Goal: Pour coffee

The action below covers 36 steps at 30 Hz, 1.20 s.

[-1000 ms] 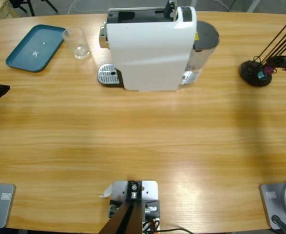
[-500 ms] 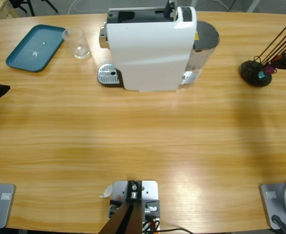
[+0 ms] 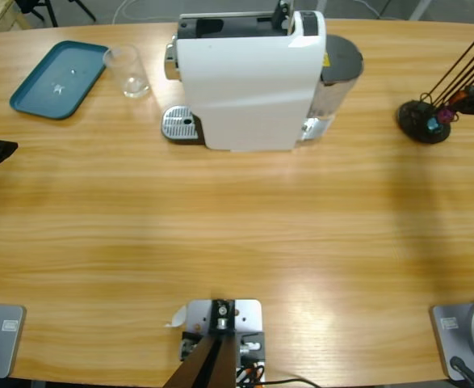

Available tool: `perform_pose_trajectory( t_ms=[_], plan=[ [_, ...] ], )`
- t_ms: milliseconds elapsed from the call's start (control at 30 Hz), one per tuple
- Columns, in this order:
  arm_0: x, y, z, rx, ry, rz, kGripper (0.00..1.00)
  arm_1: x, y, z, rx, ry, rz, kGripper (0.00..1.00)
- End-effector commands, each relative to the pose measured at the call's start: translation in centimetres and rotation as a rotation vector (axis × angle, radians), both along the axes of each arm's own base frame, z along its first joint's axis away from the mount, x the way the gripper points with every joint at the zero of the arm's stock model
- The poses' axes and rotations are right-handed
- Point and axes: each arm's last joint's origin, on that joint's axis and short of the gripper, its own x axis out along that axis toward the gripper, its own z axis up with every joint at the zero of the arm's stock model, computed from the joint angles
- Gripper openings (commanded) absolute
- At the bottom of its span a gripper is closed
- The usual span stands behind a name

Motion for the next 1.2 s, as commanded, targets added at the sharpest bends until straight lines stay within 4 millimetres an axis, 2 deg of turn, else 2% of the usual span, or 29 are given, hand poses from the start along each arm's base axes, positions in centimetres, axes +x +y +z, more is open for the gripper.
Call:
perform_pose_trajectory(
  t_ms=[33,333,700,833,933,1000,1100,1200],
  plan=[
    [0.2,-0.3,-1.0,0.037,0.023,-0.007,0.987,-0.3,0.0,2.5,0.015,-0.045,0.008,0.0],
    [0.0,-0.1,-0.9,0.027,0.016,-0.01,0.984,-1.0,0.4,7.0,-0.005,-0.105,0.014,0.0],
    [0.0,-0.1,-0.9,0.03,0.018,-0.009,0.982,-3.6,0.3,11.2,-0.022,-0.164,0.005,0.0],
    [0.0,-0.1,-0.9,0.029,0.017,-0.009,0.982,-4.7,0.8,12.9,-0.036,-0.219,0.055,0.0],
    [0.0,-0.1,-0.9,0.03,0.018,-0.011,0.983,-5.9,2.6,14.2,-0.116,-0.273,0.242,0.0],
    [0.0,-0.1,-0.9,0.025,0.016,-0.014,0.987,-7.5,4.2,15.0,-0.178,-0.322,0.413,0.0],
    [0.0,-0.1,-0.9,0.024,0.017,-0.016,0.987,-8.9,6.3,14.5,-0.24,-0.311,0.686,0.0],
    [0.0,-0.2,-0.9,0.021,0.021,-0.024,0.987,-9.5,8.0,13.8,-0.22,-0.293,0.946,0.0]
  ],
)
